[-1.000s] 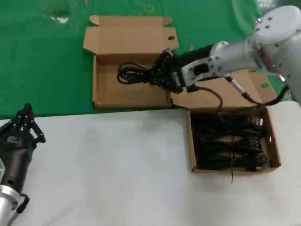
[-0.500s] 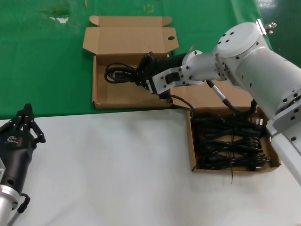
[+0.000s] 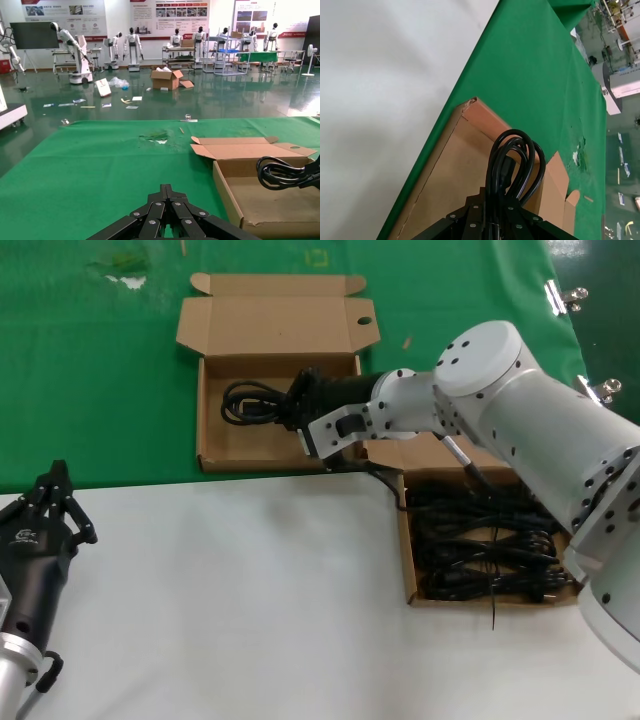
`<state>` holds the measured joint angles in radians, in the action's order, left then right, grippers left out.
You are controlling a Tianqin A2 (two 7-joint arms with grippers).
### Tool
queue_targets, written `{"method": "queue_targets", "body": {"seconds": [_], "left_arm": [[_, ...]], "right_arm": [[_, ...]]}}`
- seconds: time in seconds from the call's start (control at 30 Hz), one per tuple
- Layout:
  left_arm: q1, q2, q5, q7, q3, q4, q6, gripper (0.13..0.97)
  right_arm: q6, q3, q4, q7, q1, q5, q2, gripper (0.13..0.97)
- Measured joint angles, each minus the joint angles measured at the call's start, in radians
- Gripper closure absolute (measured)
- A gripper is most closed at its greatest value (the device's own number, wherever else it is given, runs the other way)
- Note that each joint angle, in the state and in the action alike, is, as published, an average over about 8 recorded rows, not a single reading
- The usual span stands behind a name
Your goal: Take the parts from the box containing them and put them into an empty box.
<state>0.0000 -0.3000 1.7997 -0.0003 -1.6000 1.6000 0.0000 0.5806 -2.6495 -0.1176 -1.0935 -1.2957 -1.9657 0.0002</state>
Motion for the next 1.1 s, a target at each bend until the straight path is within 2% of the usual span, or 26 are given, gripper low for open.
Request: {"method": "queue_targets", "body": {"seconds": [0.2,0.57,0.87,1.1], "left_arm": [[0.000,0.000,0.000,0.000,0.000,0.000,0.000,0.957],[0.000,0.000,0.000,0.000,0.000,0.000,0.000,0.957],[0.000,0.000,0.000,0.000,0.000,0.000,0.000,0.957],[0.000,0.000,0.000,0.000,0.000,0.000,0.000,0.957]], "right_arm": [[-0.028,-0.075,-0.006,-0.013,0.008,-0.078,0.000,0.923],[-0.040,-0.101,-0.008,-0.014,0.012,-0.102,0.000,0.887],[-0.022,-0.101,-0.001,-0.012,0.009,-0.117,0.000,0.784],[0.003,-0.049,0.026,-0.032,-0.007,-0.112,0.000,0.636]]}}
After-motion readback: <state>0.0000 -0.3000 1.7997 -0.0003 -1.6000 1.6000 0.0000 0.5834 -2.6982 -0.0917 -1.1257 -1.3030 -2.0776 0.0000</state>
